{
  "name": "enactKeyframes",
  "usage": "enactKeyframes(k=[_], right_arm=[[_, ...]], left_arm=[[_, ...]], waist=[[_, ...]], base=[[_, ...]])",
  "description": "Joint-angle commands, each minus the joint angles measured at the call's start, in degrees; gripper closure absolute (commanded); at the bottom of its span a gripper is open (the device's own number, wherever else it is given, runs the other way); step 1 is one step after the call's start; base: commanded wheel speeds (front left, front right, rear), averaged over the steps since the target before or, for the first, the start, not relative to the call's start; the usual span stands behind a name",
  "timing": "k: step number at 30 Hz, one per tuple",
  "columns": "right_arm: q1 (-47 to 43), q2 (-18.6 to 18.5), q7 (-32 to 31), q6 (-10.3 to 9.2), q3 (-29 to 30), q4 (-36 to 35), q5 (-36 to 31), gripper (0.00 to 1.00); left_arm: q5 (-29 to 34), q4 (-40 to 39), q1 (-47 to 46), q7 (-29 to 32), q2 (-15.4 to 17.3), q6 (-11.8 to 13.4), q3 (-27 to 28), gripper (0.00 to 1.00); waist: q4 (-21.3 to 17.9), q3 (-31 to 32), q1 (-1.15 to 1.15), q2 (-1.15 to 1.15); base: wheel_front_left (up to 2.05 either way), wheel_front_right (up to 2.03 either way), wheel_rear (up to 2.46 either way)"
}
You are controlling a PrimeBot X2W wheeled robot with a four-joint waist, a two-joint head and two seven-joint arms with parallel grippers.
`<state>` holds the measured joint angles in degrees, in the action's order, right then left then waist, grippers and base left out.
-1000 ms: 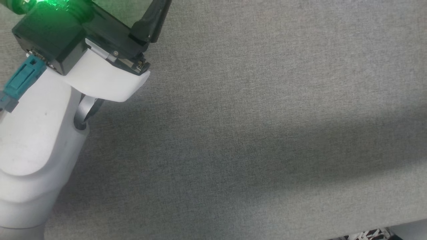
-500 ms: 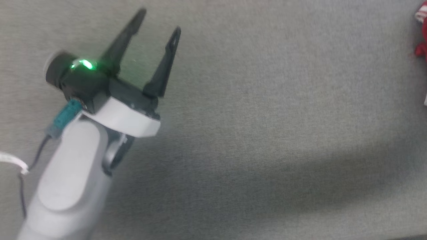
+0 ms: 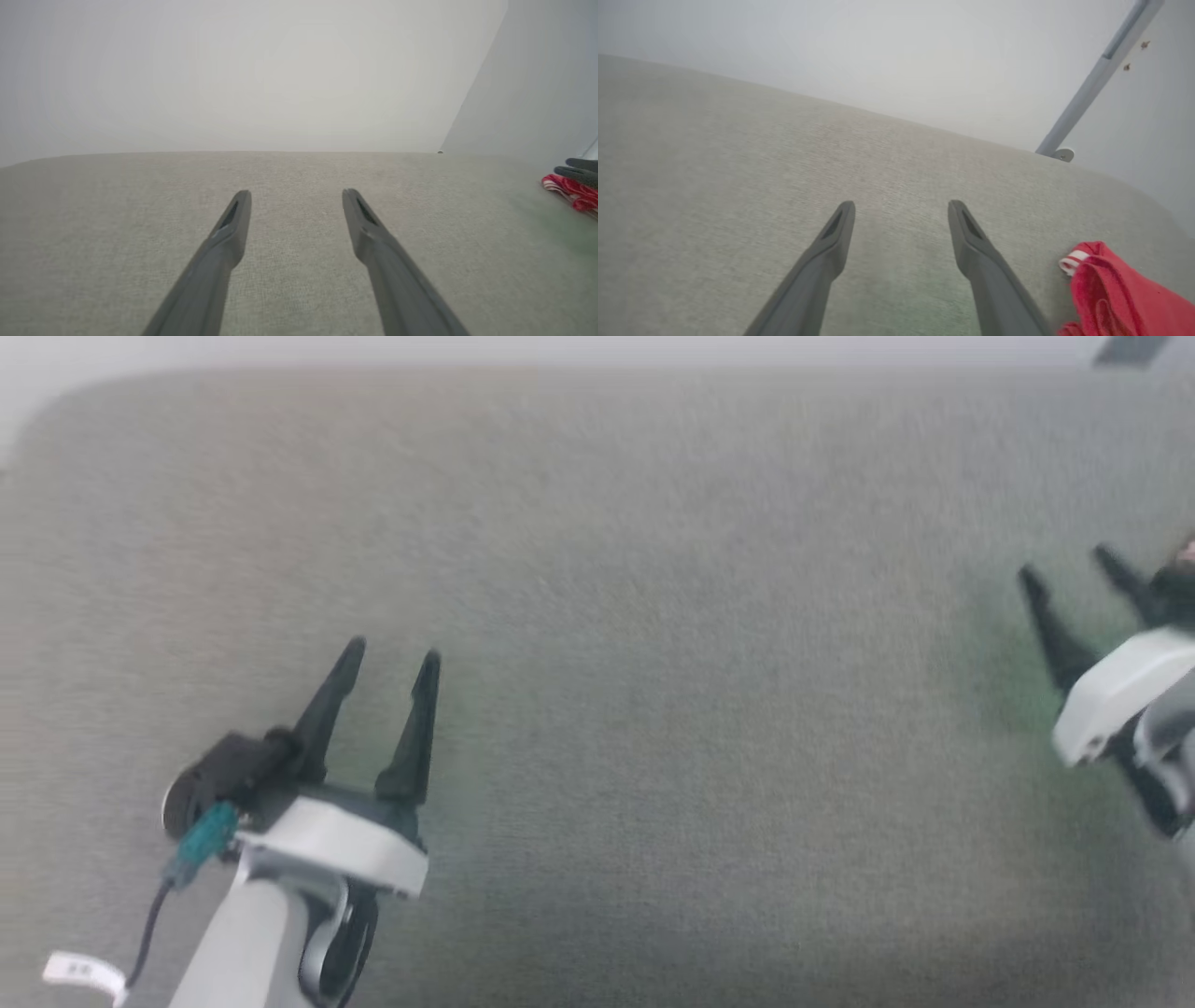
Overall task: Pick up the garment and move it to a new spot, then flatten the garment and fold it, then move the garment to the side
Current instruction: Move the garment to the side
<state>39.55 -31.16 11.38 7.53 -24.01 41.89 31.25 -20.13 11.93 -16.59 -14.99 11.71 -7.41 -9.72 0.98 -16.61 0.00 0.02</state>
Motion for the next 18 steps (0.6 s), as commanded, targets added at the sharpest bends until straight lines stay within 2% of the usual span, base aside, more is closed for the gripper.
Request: enactKeyframes(k=[1,8,18], right_arm=[[-1.90,0.64,0.90,-0.08,-0.28,-0.67,-0.46,0.00],[-11.25,5.48,3.07,-0.08,1.65,-4.42,-0.92,0.00],[-24.42,12.32,3.83,-0.05,13.70,-13.68,-3.73,0.00]], left_arm=[[0.47,0.11,1.83,-0.24,-0.38,-0.10,0.73,0.00],[0.57,0.96,9.65,-0.24,-0.49,-0.10,4.77,0.00],[0.48,-0.70,17.81,-0.24,0.17,-0.10,7.76,0.00]], waist=[[3.56,5.60,0.00,-0.02],[4.06,12.55,0.00,-0.02],[2.99,17.84,0.00,-0.02]], base=[[0.00,0.00,0.00],[0.00,0.00,0.00],[0.00,0.00,0.00]])
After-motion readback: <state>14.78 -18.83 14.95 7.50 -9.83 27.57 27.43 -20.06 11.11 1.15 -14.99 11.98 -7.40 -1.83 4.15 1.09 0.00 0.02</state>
